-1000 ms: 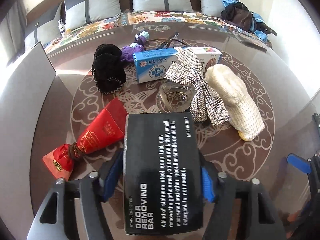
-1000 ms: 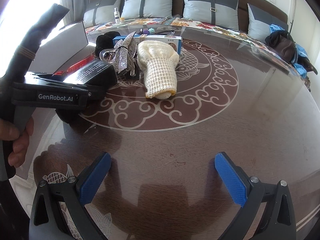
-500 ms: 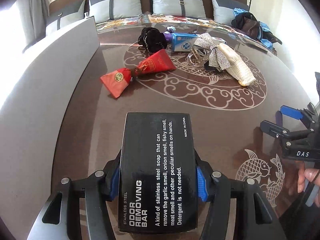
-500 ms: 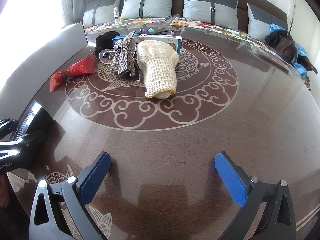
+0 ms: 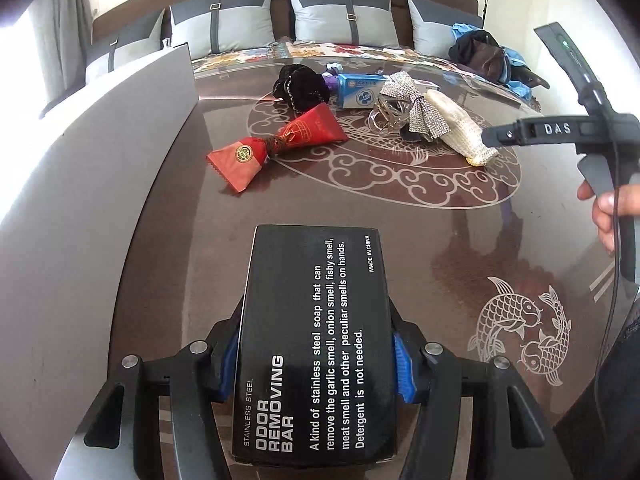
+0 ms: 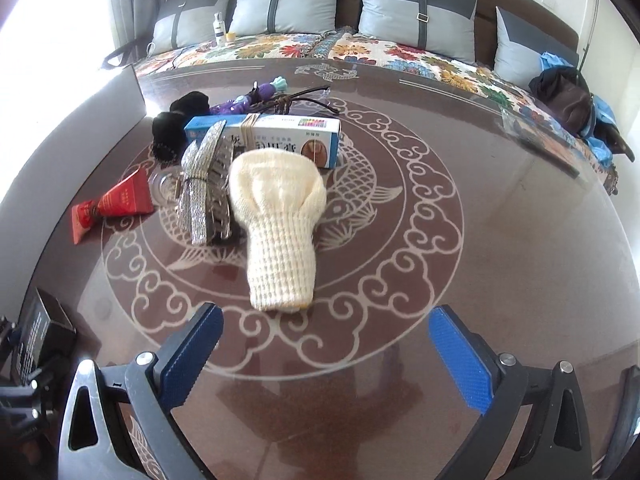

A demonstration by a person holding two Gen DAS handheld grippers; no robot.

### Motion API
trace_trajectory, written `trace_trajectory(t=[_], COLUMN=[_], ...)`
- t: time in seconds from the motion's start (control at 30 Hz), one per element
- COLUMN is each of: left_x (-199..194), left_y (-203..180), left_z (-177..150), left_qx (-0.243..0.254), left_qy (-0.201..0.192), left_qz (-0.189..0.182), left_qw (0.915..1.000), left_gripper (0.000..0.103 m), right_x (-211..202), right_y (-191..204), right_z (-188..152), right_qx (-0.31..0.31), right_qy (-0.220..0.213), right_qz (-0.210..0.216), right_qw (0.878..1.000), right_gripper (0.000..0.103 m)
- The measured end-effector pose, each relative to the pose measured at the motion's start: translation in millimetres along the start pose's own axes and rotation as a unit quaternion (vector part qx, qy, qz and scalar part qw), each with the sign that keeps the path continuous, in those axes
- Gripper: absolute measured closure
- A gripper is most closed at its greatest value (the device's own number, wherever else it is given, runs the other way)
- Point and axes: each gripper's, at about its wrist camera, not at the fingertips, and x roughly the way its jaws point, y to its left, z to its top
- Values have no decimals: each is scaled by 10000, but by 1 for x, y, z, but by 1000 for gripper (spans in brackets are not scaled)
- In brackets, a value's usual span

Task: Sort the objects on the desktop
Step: 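Grasp the black odor removing bar box with the left gripper while the right gripper grasps the cream mitt, then lift the black box with the left gripper while the right gripper lifts the cream mitt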

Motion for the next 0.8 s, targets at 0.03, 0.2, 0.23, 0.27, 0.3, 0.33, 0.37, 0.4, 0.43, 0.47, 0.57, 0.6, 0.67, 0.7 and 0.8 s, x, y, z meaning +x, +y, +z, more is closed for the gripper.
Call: trace_trajectory(t=[0.03, 0.2, 0.23, 0.27, 0.3, 0.33, 0.37, 0.4, 0.43, 0.47, 0.57, 0.6, 0.67, 0.7, 0.8], left_x=[0, 0, 0, 0, 0, 0, 0, 0, 1, 0, 0, 0, 0, 0, 0], left_y=[-1, -1, -1, -2, -2, -2, -2, -2, -2, -2, -2, -2, -2, -2, -2], left_z=[0, -1, -1, -1, -1, -1, -1, -1, -1, -1, -1, -1, 0, 0, 0], left_qx=[21, 48, 47, 57, 67, 64, 56, 58, 59, 55, 43, 27, 5, -16, -53], left_qy=[-7, -25, -27, -29, -30, -31, -34, -37, -37, -36, -35, -32, -29, -33, -42], left_qz=[17, 29, 30, 40, 48, 46, 41, 44, 47, 46, 43, 42, 63, 72, 99], left_qw=[10000, 10000, 10000, 10000, 10000, 10000, 10000, 10000, 10000, 10000, 10000, 10000, 10000, 10000, 9999], left_gripper=[45, 44, 43, 43, 43, 42, 42, 42, 42, 42, 42, 42, 42, 42, 42], right_x=[4, 29, 34, 39, 45, 49, 51, 49, 47, 46, 37, 33, 23, 16, -6], right_y=[-1, 8, 12, 17, 21, 26, 30, 33, 36, 38, 40, 38, 33, 30, 30], right_z=[9, 36, 39, 42, 44, 44, 43, 42, 41, 38, 22, 15, -4, -15, -50], right_qx=[63, 95, 36, -40, -112, -187, -270, -330, -388, -436, -507, -487, -423, -379, -391], right_qy=[29, 263, 313, 361, 425, 497, 536, 468, 462, 468, 451, 445, 427, 405, 337], right_qz=[39, 231, 241, 245, 231, 211, 222, 216, 192, 179, 148, 162, 179, 184, 158], right_qw=[10000, 9993, 9992, 9990, 9988, 9984, 9980, 9981, 9980, 9978, 9976, 9977, 9980, 9983, 9985], right_gripper=[2, 16, 18, 25, 35, 40, 51, 54, 55, 56, 56, 56, 56, 56, 56])
